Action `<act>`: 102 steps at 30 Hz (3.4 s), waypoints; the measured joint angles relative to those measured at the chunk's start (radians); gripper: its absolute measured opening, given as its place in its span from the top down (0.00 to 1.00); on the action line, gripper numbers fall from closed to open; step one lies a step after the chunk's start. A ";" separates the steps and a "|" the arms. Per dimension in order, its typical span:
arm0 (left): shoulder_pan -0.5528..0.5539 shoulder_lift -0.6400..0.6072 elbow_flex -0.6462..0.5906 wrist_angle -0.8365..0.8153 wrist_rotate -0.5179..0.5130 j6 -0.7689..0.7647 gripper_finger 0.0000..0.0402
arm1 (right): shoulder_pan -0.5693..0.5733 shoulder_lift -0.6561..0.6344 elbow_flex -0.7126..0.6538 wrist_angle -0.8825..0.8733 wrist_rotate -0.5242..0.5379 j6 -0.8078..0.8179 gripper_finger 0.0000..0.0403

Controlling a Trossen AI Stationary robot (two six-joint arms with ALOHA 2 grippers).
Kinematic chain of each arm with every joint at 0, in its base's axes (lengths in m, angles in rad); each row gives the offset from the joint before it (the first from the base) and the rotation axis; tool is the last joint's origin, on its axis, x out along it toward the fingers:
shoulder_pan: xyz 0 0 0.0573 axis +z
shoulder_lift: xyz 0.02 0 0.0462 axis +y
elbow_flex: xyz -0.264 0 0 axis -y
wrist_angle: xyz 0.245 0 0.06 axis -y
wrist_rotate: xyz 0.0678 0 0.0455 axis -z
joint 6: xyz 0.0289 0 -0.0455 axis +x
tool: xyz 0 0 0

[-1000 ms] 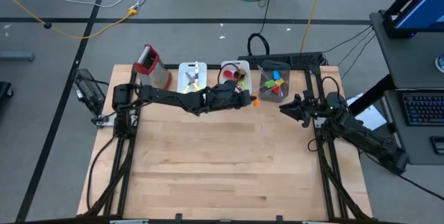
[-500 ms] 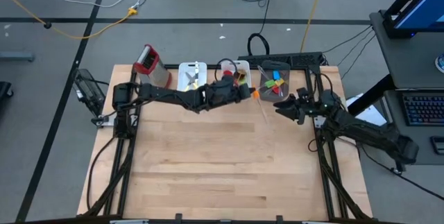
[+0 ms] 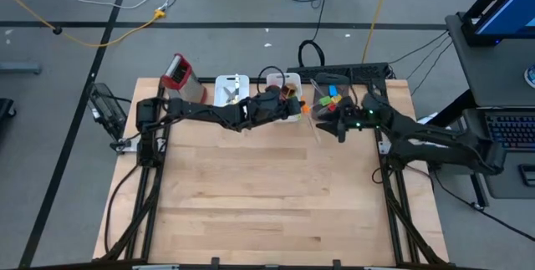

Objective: Pick & Place Kitchen Items
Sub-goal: Put the orange spatula into the black bin

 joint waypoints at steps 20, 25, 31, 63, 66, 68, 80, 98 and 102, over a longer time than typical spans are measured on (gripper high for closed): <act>0.001 0.000 0.000 -0.011 -0.004 0.014 1.00 | 0.023 0.283 0.178 -0.057 -0.001 -0.019 0.47; 0.006 0.000 0.000 -0.022 -0.003 0.019 1.00 | 0.031 0.322 0.178 -0.060 0.000 0.008 0.63; 0.013 0.000 0.000 -0.053 0.010 0.015 1.00 | 0.029 0.324 0.178 -0.049 0.001 0.044 0.88; 0.061 0.000 0.001 -0.009 0.035 0.121 0.39 | -0.007 0.314 0.176 -0.057 -0.003 0.104 0.99; 0.084 0.000 0.001 -0.010 0.093 0.160 0.33 | -0.025 0.300 0.176 -0.078 -0.002 0.105 0.99; 0.102 0.000 0.001 -0.010 0.152 0.181 0.30 | -0.042 0.286 0.176 -0.088 -0.001 0.105 0.99; 0.147 0.000 0.000 0.014 0.386 0.266 0.26 | -0.323 0.230 0.250 -0.505 0.002 0.089 0.99; 0.073 0.000 0.000 0.044 0.337 0.419 0.26 | -0.541 0.669 0.655 -1.064 -0.154 -0.065 0.99; 0.057 0.000 0.000 0.044 0.336 0.478 0.26 | -0.559 0.721 0.679 -1.077 -0.156 -0.073 0.98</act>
